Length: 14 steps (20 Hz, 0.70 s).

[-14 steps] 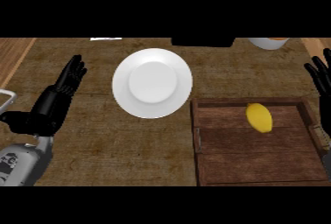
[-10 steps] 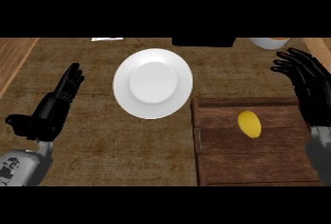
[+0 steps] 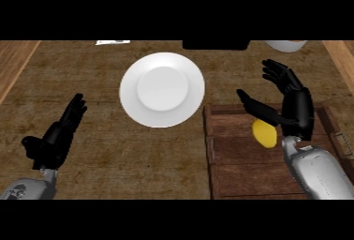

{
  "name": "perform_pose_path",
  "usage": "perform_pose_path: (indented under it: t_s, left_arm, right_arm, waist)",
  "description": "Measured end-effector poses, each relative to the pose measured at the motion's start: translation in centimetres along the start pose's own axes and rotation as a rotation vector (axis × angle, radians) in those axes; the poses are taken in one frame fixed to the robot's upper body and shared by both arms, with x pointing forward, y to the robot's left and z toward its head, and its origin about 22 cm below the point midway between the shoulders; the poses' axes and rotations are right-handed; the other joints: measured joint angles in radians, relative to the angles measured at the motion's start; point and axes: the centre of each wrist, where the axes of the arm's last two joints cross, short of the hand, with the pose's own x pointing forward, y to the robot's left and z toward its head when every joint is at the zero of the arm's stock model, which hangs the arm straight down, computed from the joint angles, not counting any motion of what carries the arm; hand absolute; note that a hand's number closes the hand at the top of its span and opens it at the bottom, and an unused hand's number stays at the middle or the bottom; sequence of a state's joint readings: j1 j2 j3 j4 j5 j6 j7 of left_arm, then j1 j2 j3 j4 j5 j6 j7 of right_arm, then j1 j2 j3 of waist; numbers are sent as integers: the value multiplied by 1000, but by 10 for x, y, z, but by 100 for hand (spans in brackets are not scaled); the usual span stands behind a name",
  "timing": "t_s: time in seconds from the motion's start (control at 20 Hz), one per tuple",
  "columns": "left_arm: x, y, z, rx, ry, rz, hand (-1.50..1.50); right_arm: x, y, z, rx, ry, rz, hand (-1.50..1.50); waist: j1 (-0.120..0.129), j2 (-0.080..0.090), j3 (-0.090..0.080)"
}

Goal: Pick the lemon from the tray and place it in the plate

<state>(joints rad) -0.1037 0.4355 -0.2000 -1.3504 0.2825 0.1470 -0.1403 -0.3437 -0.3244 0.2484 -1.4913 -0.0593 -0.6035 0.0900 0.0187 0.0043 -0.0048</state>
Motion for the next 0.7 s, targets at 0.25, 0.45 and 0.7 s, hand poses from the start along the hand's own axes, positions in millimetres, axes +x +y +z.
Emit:
perform_pose_path:
  t_s: [0.25,0.45,0.7]
  left_arm:
    - [-13,1,6,20,16,4,0]
    - [-20,2,5,31,25,4,0]
    - [-21,7,6,33,32,4,0]
  right_arm:
    - [-6,17,31,-43,-48,84,-150]
    - [3,5,52,-96,-51,157,-150]
    - [21,-24,55,-62,36,332,-150]
  waist:
    - [-16,-5,3]
    - [-26,-7,3]
    - [-33,-10,2]
